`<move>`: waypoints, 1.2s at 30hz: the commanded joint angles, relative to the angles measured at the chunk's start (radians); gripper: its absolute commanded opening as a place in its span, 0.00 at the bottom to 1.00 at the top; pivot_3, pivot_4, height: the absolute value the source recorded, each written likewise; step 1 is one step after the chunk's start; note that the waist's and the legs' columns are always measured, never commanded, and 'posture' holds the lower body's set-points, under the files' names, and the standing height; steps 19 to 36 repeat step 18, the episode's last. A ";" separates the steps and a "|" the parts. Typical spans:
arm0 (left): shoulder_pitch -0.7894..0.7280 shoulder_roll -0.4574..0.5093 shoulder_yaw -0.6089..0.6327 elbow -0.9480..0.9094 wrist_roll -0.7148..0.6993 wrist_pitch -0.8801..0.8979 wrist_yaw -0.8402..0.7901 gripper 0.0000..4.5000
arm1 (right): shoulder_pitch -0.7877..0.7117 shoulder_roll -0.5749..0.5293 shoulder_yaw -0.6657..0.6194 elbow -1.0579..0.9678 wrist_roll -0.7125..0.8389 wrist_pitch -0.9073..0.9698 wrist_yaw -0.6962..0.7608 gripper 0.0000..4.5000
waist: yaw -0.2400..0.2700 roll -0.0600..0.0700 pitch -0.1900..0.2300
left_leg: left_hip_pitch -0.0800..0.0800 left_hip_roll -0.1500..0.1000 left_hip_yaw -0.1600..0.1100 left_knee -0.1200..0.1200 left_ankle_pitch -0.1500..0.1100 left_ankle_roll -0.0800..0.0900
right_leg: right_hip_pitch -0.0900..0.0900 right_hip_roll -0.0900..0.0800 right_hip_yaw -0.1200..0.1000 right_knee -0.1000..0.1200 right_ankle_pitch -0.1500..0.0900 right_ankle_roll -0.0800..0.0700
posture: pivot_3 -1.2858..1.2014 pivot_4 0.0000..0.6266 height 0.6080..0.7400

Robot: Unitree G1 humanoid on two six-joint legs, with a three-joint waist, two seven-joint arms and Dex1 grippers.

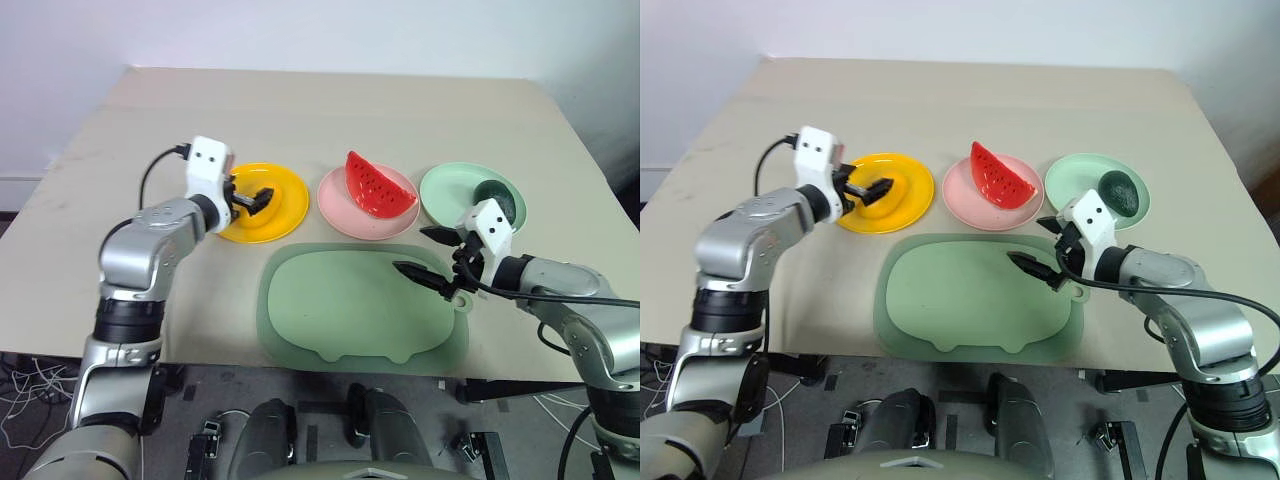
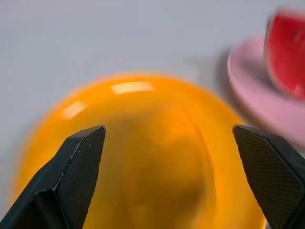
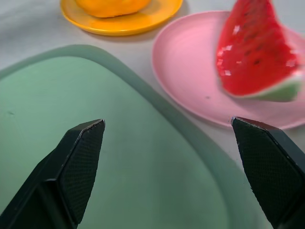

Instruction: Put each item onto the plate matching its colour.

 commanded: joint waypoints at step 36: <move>0.795 0.041 0.377 -0.527 -0.108 -0.218 -0.159 1.00 | -0.031 -0.077 -0.104 0.288 -0.049 -0.207 0.145 1.00 | 0.004 0.000 0.000 | 0.000 0.001 0.000 0.001 -0.001 0.002 | 0.001 -0.001 0.001 -0.001 -0.002 -0.003 | 0.52 0.24 1.00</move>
